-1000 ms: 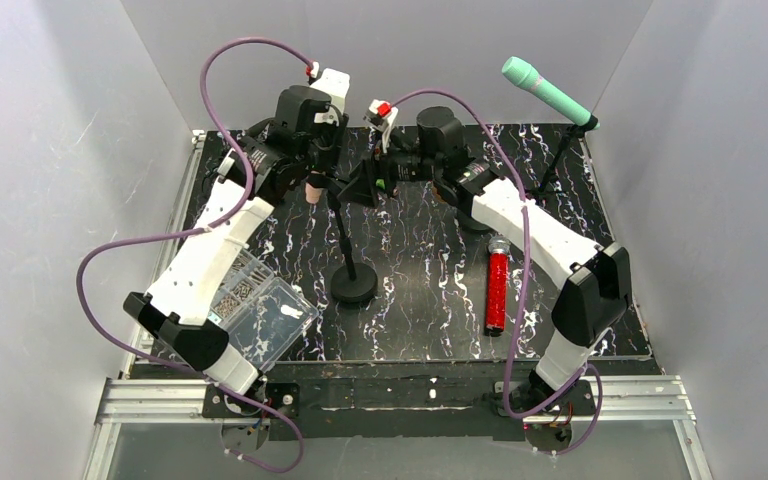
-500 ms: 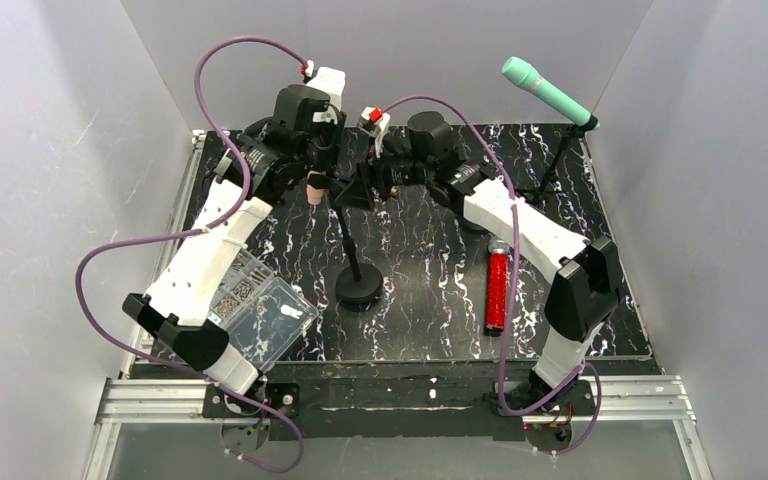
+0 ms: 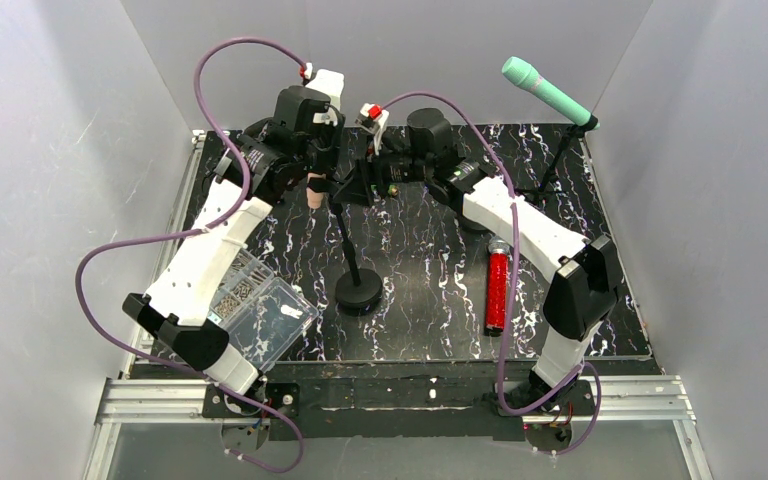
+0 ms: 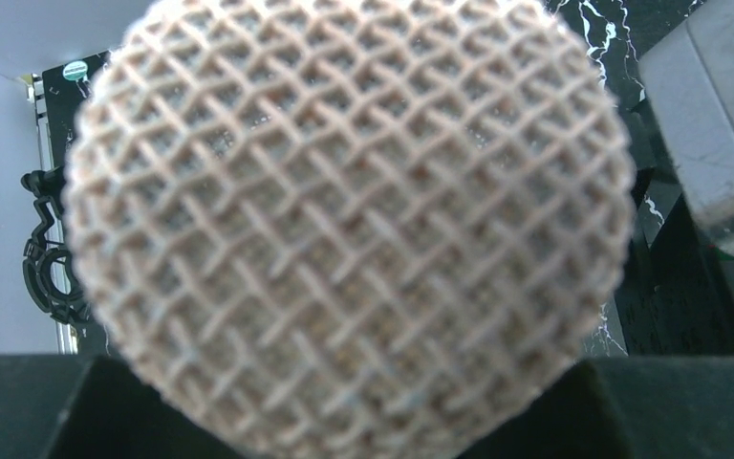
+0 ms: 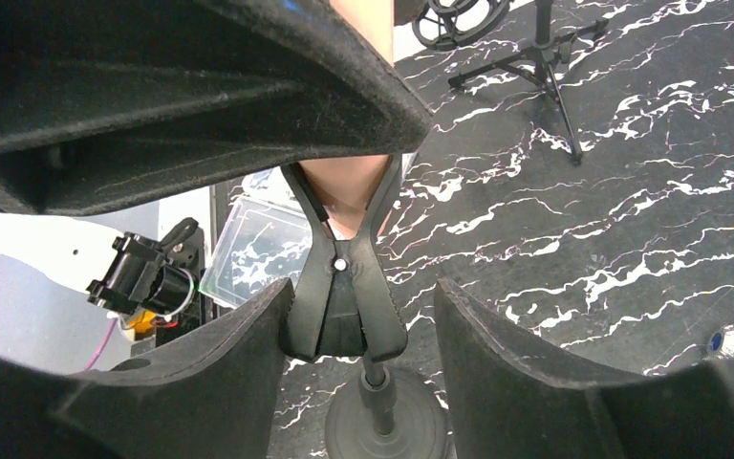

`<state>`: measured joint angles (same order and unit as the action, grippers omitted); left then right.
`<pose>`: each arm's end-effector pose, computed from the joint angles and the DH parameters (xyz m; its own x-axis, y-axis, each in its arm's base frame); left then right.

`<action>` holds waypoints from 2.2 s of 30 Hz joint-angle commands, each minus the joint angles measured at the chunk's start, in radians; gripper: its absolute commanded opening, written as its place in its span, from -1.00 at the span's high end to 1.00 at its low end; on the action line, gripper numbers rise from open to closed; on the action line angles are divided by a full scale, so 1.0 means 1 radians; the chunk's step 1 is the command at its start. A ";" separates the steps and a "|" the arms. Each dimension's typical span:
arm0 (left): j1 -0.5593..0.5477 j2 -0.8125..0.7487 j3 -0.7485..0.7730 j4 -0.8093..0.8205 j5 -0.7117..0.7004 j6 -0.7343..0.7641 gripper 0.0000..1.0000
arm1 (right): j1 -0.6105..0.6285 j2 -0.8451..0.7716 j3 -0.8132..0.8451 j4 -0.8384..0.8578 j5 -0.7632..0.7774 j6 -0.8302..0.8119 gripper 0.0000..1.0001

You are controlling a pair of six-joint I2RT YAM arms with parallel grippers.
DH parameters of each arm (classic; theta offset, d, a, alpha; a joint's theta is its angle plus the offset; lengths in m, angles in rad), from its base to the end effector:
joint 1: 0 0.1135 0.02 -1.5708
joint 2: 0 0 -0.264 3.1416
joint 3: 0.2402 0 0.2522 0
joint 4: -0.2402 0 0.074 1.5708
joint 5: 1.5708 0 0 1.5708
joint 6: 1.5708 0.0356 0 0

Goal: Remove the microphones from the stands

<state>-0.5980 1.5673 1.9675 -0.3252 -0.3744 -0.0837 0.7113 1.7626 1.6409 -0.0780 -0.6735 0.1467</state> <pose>0.2785 -0.1740 0.5362 0.0431 -0.1235 -0.9914 0.2270 0.9676 -0.1107 0.3041 0.2914 0.3823 -0.2909 -0.0999 -0.9515 -0.9409 0.2099 0.2657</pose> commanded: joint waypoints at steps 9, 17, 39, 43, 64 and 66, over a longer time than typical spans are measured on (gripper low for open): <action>-0.005 -0.005 0.083 0.017 -0.002 -0.035 1.00 | 0.016 0.007 0.047 0.017 -0.042 -0.006 -0.13; -0.005 -0.004 0.081 0.003 0.005 -0.050 1.00 | 0.016 0.012 0.076 -0.003 -0.037 -0.026 -0.14; -0.014 -0.016 0.035 0.005 0.053 -0.015 1.00 | 0.025 -0.050 0.132 -0.215 0.123 -0.329 0.97; -0.016 -0.024 0.027 0.013 0.043 0.002 1.00 | 0.025 -0.074 0.105 -0.233 0.125 -0.370 0.97; -0.014 -0.057 -0.030 0.101 0.037 0.154 1.00 | 0.042 -0.134 -0.008 -0.220 0.137 -0.399 0.97; -0.014 -0.065 -0.020 0.141 0.027 0.229 1.00 | 0.042 -0.163 -0.060 -0.207 0.134 -0.389 0.97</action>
<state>-0.6106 1.5574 1.9385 -0.2531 -0.3119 0.0341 0.7483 1.6657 1.6325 -0.3233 -0.5335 -0.2405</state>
